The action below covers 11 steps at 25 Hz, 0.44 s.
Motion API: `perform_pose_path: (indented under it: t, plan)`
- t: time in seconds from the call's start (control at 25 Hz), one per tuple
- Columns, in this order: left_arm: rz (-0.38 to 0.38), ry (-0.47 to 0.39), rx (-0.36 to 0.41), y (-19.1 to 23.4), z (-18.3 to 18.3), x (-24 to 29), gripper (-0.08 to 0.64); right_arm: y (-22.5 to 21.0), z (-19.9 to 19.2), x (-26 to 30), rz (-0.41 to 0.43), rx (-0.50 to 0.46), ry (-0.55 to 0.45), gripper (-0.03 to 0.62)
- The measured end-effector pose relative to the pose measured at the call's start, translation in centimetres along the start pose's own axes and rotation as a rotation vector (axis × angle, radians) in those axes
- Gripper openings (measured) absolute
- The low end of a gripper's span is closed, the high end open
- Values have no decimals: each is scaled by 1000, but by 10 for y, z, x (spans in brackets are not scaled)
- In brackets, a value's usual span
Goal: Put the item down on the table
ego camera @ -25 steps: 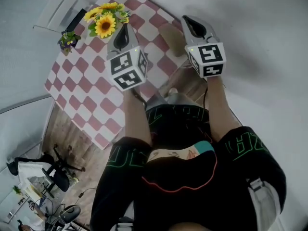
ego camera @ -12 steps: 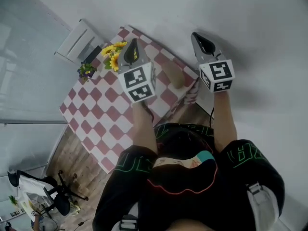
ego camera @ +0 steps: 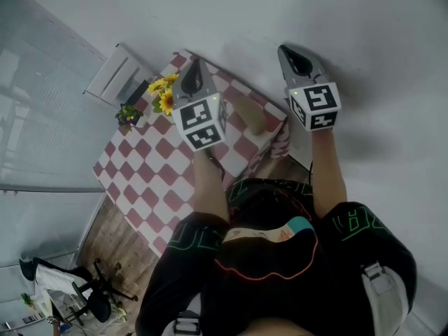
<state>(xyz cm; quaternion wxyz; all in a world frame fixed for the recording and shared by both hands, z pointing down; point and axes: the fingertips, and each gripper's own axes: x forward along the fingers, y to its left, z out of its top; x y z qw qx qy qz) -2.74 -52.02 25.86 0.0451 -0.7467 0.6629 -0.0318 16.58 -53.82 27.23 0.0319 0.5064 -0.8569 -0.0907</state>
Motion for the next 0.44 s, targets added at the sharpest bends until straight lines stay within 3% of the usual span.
perform_pose_path:
  t: [0.44]
  plan:
    - [19, 29, -7, 11, -8, -3, 9, 0, -4, 3, -9, 36, -8, 3]
